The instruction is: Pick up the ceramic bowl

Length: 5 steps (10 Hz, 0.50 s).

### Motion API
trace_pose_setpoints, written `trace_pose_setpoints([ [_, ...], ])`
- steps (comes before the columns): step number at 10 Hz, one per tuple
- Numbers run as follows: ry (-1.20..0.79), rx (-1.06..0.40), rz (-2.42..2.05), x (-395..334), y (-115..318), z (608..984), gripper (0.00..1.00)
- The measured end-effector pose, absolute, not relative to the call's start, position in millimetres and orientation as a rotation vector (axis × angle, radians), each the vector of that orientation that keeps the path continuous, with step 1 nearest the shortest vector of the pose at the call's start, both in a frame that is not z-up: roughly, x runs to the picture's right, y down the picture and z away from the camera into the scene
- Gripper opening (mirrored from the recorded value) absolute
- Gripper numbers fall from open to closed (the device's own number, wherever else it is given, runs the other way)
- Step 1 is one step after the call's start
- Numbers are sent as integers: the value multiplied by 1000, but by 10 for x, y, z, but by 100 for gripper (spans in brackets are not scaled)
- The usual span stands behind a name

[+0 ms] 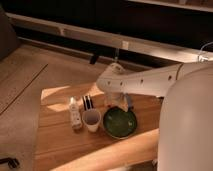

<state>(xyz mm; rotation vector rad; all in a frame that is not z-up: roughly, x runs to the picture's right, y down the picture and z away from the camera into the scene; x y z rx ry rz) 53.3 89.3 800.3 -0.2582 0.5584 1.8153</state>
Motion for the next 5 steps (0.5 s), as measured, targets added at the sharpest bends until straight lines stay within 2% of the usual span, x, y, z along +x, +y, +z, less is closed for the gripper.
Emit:
trace_pose_setpoints([
  [2, 444, -288, 1774, 345, 743, 8153, 65],
  [5, 350, -383, 1723, 23, 913, 8264, 65],
])
